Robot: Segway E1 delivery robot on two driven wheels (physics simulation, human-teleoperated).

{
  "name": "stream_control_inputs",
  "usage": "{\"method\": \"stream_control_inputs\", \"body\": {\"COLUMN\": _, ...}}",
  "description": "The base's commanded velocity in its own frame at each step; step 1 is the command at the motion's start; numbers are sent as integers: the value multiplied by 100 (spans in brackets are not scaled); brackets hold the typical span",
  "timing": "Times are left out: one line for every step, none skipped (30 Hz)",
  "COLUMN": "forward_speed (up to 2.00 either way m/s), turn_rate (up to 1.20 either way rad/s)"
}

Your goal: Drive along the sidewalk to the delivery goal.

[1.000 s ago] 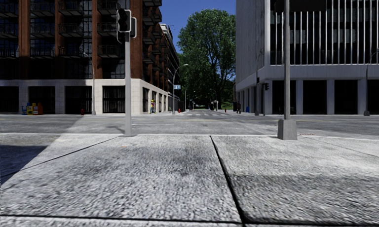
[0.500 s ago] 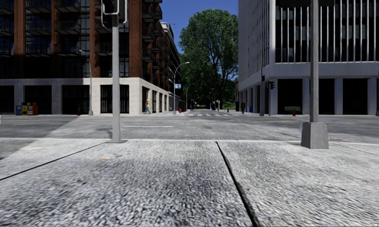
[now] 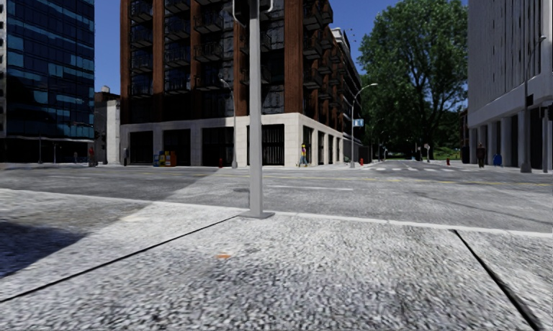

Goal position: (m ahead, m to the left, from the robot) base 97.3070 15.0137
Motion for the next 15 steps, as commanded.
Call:
{"method": "stream_control_inputs", "body": {"forward_speed": 200, "turn_rate": 98}}
{"method": "stream_control_inputs", "body": {"forward_speed": 200, "turn_rate": 98}}
{"method": "stream_control_inputs", "body": {"forward_speed": 200, "turn_rate": 98}}
{"method": "stream_control_inputs", "body": {"forward_speed": 200, "turn_rate": 98}}
{"method": "stream_control_inputs", "body": {"forward_speed": 200, "turn_rate": 98}}
{"method": "stream_control_inputs", "body": {"forward_speed": 200, "turn_rate": 98}}
{"method": "stream_control_inputs", "body": {"forward_speed": 200, "turn_rate": 98}}
{"method": "stream_control_inputs", "body": {"forward_speed": 200, "turn_rate": 98}}
{"method": "stream_control_inputs", "body": {"forward_speed": 200, "turn_rate": 98}}
{"method": "stream_control_inputs", "body": {"forward_speed": 200, "turn_rate": 98}}
{"method": "stream_control_inputs", "body": {"forward_speed": 200, "turn_rate": 98}}
{"method": "stream_control_inputs", "body": {"forward_speed": 200, "turn_rate": 98}}
{"method": "stream_control_inputs", "body": {"forward_speed": 200, "turn_rate": 98}}
{"method": "stream_control_inputs", "body": {"forward_speed": 200, "turn_rate": 98}}
{"method": "stream_control_inputs", "body": {"forward_speed": 200, "turn_rate": 98}}
